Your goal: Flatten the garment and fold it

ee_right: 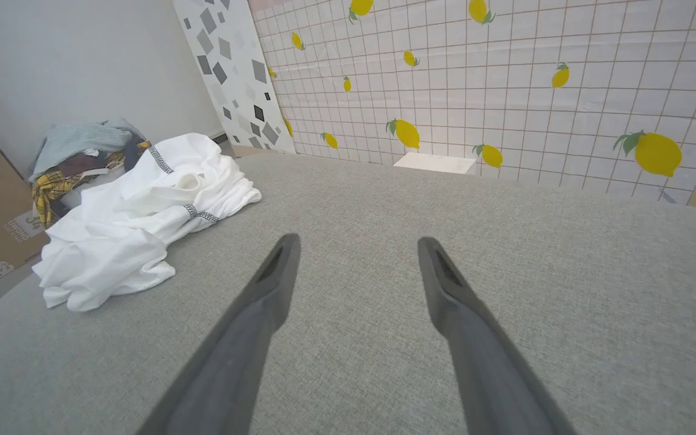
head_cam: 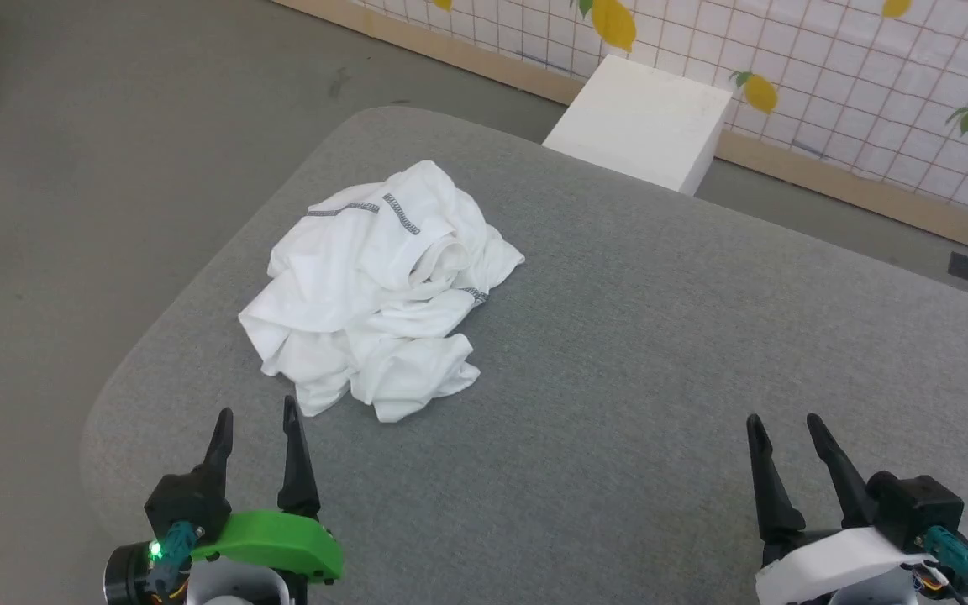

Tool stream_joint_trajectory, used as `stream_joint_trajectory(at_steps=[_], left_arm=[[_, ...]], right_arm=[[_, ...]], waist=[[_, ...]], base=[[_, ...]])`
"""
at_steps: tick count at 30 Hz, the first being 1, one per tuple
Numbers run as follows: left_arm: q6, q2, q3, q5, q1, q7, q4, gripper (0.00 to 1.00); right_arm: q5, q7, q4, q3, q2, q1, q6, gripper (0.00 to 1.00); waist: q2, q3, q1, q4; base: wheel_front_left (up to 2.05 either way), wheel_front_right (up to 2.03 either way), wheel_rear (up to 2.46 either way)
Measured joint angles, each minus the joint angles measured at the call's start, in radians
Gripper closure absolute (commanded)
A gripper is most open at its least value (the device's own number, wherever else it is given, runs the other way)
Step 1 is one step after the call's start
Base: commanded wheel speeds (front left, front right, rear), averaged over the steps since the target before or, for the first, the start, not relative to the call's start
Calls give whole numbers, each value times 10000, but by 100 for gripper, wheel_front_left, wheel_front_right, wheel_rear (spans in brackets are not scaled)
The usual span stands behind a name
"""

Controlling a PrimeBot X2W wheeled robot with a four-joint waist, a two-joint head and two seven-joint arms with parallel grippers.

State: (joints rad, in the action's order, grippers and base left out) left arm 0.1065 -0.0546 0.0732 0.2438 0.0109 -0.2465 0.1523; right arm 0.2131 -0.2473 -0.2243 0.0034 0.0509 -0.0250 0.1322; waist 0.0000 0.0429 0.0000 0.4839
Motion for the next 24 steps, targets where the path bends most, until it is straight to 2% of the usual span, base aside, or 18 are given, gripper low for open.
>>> stream_joint_trajectory(at_steps=[15,19,24], left_arm=[[-13,0,-12,27,11,-77,75,0],[-408,-88,-40,-155,464,-104,504,0],[-880,-581,-439,-42,2634,-81,1197,0]], right_arm=[[-27,-88,-75,-15,-2,-10,0,0],[-69,-88,-69,-35,-4,-8,0,0],[-430,-75,38,-54,-6,152,0,0]], waist=[[0,101,0,5],[0,190,0,-85],[0,516,0,-292]], base=[[0,0,0],[0,0,0],[0,0,0]])
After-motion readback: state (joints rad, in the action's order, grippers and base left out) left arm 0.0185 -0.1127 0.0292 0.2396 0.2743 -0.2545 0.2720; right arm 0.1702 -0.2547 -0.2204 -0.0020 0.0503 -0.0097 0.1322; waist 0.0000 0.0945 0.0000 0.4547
